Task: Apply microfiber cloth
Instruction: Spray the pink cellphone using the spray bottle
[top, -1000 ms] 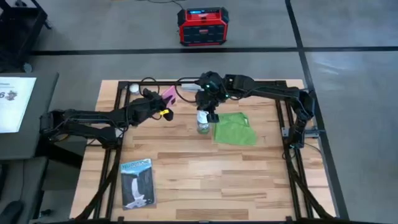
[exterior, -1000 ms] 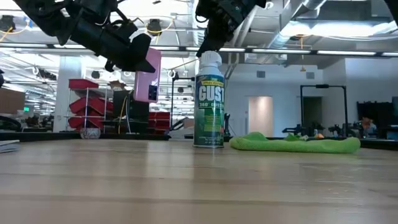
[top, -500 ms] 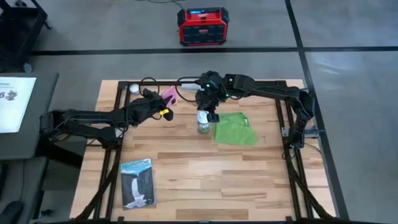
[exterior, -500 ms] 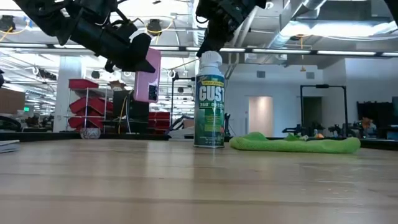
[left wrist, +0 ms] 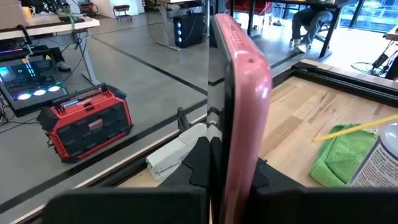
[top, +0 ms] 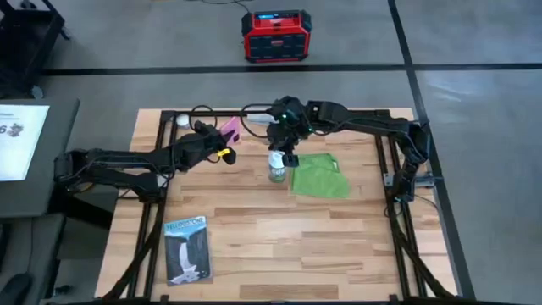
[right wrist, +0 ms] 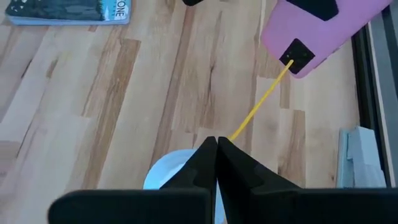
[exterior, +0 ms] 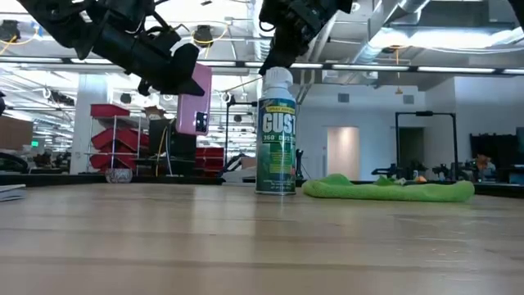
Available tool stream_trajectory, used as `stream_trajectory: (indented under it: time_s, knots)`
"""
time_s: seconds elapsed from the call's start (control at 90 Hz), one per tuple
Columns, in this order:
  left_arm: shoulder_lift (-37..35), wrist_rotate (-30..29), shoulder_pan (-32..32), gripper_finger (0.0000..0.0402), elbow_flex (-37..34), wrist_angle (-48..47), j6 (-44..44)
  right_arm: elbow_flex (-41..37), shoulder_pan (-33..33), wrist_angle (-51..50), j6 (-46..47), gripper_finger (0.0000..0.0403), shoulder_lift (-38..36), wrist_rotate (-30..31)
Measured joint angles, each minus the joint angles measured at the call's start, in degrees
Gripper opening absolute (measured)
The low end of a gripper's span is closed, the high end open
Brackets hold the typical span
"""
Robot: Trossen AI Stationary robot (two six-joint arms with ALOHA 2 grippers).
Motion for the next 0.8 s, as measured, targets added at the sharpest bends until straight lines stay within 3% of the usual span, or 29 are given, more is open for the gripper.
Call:
stream_trajectory:
  time_s: [0.8]
  knots:
    - [0.00,1.03,0.00,0.0002,0.00,0.02,-0.05,0.04,-0.33,-2.29,0.48,0.0000,-0.07,-0.59]
